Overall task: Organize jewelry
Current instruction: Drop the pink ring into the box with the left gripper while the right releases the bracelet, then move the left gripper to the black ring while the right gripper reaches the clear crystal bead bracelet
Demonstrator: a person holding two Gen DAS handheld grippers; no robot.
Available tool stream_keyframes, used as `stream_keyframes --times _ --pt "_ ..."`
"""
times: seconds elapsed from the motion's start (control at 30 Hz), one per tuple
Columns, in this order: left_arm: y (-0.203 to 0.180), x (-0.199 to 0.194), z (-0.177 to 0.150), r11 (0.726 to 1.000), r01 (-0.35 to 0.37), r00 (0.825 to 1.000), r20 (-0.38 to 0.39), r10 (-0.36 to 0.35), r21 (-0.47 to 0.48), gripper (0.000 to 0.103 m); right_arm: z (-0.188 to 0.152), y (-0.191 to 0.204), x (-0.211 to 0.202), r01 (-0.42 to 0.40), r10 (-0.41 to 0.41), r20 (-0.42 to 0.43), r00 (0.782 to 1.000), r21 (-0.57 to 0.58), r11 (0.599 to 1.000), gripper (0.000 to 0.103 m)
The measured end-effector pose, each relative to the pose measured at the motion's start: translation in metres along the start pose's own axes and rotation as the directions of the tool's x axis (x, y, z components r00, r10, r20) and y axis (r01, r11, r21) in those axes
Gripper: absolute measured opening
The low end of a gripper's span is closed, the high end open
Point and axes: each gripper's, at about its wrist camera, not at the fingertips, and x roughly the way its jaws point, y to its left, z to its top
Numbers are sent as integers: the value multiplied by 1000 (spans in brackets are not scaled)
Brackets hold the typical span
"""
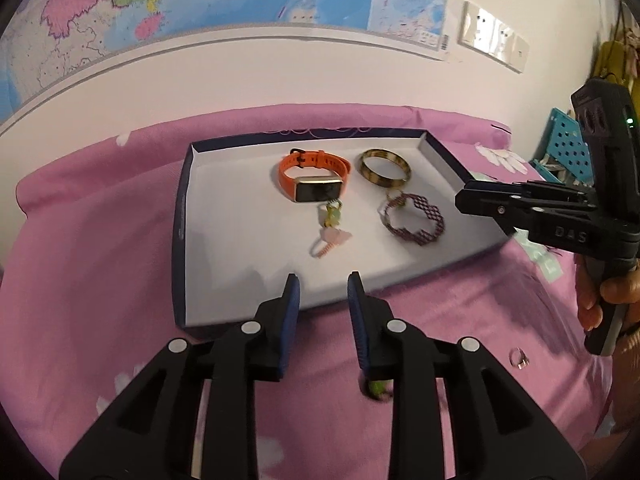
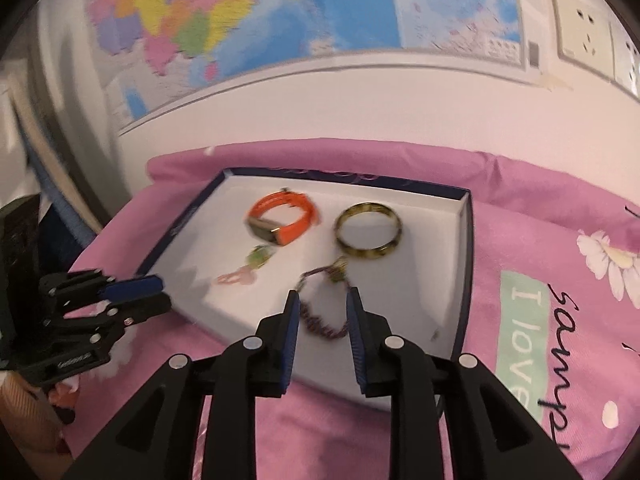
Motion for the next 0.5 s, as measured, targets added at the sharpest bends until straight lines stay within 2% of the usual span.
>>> stream_keyframes --times 0.1,0.3,0.5 --pt "0 -10 -10 1000 14 1000 3 -14 11 26 -12 16 -14 -41 40 -3 999 -53 998 25" --pt "-3 -17 -31 999 29 999 -17 -28 27 26 -44 48 -24 -127 118 -75 990 -140 982 25" --pt "-5 -19 -45 999 40 999 -38 -39 25 26 -71 67 -25 -167 146 -130 981 -171 971 28"
